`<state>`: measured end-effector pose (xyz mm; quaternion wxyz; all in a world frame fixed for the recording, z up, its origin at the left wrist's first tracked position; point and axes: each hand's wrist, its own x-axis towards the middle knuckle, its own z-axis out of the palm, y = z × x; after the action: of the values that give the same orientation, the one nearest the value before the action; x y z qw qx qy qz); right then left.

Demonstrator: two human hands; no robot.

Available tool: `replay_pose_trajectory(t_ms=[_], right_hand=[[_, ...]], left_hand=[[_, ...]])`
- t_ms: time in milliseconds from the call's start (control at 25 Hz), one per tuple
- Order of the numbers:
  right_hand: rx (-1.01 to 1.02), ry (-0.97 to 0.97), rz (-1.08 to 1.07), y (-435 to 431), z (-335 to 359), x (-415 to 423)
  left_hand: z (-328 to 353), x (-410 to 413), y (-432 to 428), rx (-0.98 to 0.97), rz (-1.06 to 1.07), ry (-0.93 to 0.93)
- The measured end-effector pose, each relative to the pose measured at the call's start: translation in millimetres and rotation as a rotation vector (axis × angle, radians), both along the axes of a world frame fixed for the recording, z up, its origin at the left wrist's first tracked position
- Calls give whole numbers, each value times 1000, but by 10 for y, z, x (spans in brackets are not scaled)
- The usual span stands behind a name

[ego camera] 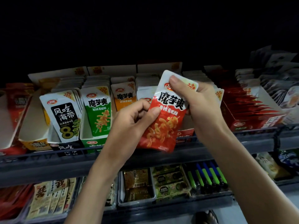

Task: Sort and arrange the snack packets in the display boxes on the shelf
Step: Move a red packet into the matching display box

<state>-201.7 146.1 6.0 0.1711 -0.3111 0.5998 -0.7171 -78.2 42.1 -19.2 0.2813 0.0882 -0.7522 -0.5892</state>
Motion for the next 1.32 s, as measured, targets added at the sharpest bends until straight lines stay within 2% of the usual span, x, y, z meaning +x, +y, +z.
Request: replay_pose_trajectory(t_ms=[240,360,560,680,920,1120,1320], right_hand=[[-80,-158,-42,-53,-8,48],[-67,-187,-21,-52,-2,62],[-121,-63,-125,-9,28,65],[-160,-125,-218,31,39,-9],[-111,-121,-194,17,21,-26],[-148,-75,-183,10,14,-6],[-202,-198,-217,29,27,-27]], left_hand=[[-28,-65,19,-222,28,11],[-21,-55,20,-269,51,28],[37,-3,3,27,-139,-61],[55,15,4,13,-190,-124],[-16,-26,-96,104,-48,-176],[-19,-51,-60,159,52,-154],[-52,-48,-98,184,106,-114]])
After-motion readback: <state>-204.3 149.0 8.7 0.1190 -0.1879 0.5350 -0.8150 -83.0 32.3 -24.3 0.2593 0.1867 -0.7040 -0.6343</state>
